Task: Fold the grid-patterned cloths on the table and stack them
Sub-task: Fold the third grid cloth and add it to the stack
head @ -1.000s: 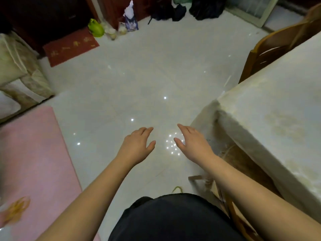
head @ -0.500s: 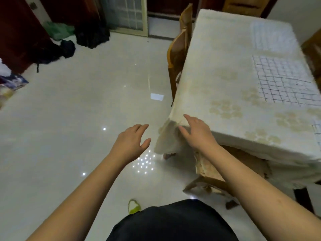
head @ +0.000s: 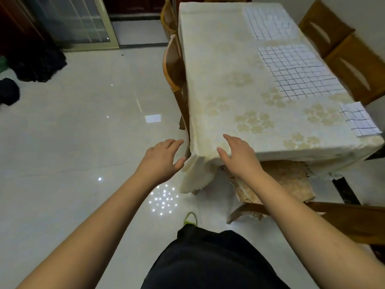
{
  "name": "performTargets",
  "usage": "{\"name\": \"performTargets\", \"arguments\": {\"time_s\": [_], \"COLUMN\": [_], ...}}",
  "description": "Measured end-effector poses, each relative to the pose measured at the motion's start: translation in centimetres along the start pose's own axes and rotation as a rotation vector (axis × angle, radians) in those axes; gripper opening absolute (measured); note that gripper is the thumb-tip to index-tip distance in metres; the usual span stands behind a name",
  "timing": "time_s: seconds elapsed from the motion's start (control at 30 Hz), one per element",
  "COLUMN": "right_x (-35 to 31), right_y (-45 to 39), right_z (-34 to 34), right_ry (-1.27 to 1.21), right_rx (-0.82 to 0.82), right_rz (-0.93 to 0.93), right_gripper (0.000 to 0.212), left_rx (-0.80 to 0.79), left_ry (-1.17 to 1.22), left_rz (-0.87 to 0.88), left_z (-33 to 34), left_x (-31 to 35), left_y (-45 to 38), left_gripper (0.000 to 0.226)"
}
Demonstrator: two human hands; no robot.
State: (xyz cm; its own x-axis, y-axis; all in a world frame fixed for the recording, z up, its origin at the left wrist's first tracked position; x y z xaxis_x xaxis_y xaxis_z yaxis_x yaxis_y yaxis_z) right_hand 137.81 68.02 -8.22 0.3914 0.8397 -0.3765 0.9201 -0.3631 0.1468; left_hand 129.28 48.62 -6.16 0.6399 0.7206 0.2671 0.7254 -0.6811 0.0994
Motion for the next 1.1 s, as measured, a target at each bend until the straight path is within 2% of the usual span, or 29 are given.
{"name": "performTargets", "arguments": {"time_s": [0.33, 0.7, 0.93, 1.1], "right_x": [1.6, 3.1, 0.9, -1.9], "right_y": [-10.8, -18.0, -24.6, -28.6], "right_z": [0.3, -2.0, -2.0, -2.8], "right_ry": [-0.088, -0.116, -0.121, -0.154], "right_rx": [0.051, 0.151, 0.227, 0.293], "right_rz": [0.186, 0.404, 0.591, 0.721], "right_gripper": [0.06, 0.06, 0.061, 0.061], "left_rx": [-0.082, -0.09, -0.143, -0.164], "left_ry": [-0.094, -0.157, -0.158, -0.166], "left_rz": [0.226, 0.489, 0.673, 0.807], "left_z": [-1.0, -2.7, -3.6, -6.6], "left_x": [-1.4, -1.9, -5.5, -8.7], "left_y": [-14.3, -27.6, -36.3, -41.5], "left_gripper": [0.06, 0.06, 0.063, 0.065]}}
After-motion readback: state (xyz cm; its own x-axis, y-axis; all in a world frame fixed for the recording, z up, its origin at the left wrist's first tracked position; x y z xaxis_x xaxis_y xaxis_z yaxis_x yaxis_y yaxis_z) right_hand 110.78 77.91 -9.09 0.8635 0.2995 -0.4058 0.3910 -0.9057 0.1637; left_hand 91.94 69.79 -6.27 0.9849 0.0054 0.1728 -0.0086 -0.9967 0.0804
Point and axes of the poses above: each hand's wrist, its own y-axis away from the middle knuckle, its own z-axis out of the palm, x = y × z, the point moved 9 cm from there along -y, towards the middle knuckle, and after that the axes turned 1 degree about -z, right-handed, at the moved point
